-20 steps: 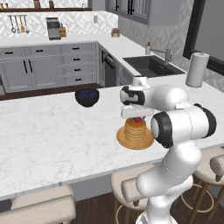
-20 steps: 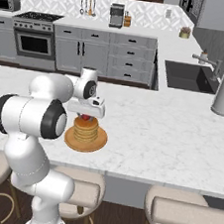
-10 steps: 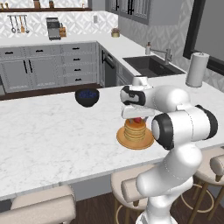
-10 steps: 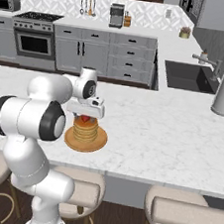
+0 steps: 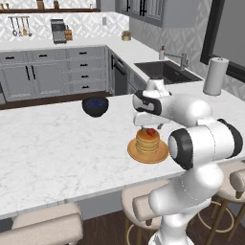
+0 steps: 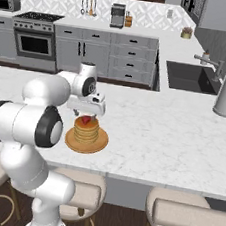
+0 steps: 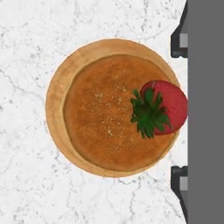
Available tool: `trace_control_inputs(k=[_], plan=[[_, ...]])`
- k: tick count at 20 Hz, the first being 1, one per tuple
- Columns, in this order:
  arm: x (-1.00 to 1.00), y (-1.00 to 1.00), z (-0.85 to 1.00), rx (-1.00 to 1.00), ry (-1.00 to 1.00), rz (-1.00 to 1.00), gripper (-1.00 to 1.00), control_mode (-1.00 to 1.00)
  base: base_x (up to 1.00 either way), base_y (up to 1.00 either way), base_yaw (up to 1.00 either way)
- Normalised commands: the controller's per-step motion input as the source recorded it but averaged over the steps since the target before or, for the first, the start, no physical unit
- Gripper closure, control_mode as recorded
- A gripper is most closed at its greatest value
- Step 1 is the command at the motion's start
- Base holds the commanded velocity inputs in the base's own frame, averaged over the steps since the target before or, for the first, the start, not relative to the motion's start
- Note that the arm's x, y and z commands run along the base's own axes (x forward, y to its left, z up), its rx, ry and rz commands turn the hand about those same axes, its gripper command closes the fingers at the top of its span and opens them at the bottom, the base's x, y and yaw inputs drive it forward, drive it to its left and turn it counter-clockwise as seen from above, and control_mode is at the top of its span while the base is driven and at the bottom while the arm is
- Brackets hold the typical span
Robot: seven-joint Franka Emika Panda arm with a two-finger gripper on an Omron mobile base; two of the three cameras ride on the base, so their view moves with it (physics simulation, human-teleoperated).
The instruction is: Take the strawberry from the fridge and place it on top of the pancake, located on the dining counter.
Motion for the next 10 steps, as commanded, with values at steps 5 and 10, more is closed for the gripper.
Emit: trace_control_inputs(k=[5,10], plan=[[-0.55,0.01,0.59,0.0,-0.03,0.0,-1.0,-1.0,0.0,0.0,0.0],[-1.0,0.24,0.53,-0.02,0.0,0.01,-1.0,-1.0,0.0,0.0,0.0]])
